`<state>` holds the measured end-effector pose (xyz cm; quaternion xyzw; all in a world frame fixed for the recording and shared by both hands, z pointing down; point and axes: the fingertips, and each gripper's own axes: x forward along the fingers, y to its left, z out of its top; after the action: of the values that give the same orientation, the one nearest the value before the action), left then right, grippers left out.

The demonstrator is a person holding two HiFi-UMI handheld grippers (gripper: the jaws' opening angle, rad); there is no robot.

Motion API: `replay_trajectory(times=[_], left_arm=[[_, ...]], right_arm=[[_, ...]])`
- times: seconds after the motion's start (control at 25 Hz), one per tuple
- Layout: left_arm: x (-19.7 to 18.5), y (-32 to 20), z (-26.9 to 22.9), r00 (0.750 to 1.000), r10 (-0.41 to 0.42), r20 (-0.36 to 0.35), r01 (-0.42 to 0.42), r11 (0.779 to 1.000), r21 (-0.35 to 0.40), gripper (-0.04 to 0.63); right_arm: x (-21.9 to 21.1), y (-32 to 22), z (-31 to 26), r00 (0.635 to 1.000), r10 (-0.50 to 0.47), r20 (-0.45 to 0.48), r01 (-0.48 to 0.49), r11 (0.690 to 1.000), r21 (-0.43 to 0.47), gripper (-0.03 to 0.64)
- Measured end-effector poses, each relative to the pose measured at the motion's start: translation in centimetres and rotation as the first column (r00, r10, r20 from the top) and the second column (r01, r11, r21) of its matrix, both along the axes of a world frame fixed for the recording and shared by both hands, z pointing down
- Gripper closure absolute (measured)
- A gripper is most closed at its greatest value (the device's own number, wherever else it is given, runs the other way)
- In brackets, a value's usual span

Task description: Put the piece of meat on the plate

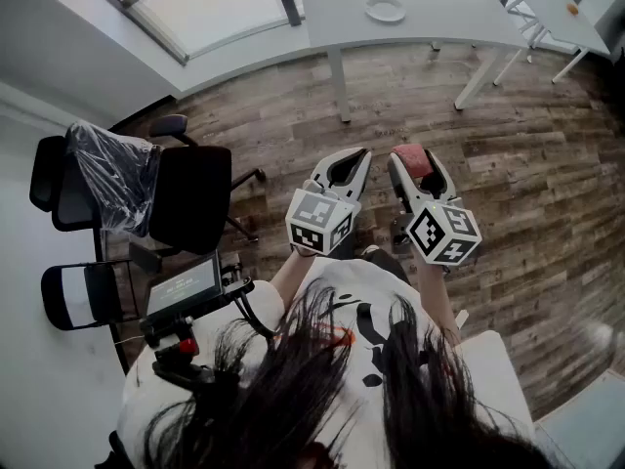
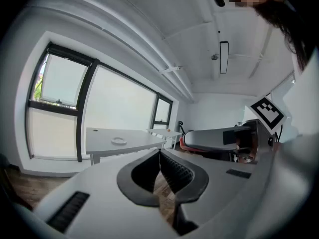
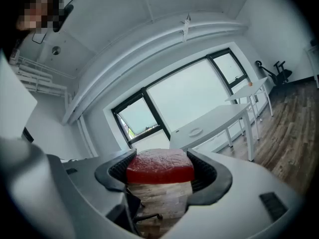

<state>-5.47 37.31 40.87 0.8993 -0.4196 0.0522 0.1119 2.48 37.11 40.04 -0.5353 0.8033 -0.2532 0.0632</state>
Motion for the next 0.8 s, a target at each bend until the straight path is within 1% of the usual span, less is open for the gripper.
replay_trajectory(times=[0.12, 0.4, 0.8], left_arm=[[0.19, 0.14, 0.06, 1.0, 0.006, -0.001, -0.006, 1.0, -0.001, 0.589], [0.67, 0.22, -0.15, 1.0, 0.025, 0.013, -0.025, 1.0, 0.013, 0.589], [0.89, 0.18, -0.08, 0.999, 0.033, 0.032, -0.034, 0.999, 0.022, 0.589]], right_arm=[[0.18, 0.1, 0.16, 1.0, 0.012, 0.001, -0.012, 1.0, -0.003, 0.299], [0.34, 0.25, -0.3, 1.0, 0.025, -0.009, -0.025, 0.999, 0.024, 0.299], [1.03, 0.06, 0.28, 0.998, 0.055, -0.033, -0.054, 0.998, 0.014, 0.299]])
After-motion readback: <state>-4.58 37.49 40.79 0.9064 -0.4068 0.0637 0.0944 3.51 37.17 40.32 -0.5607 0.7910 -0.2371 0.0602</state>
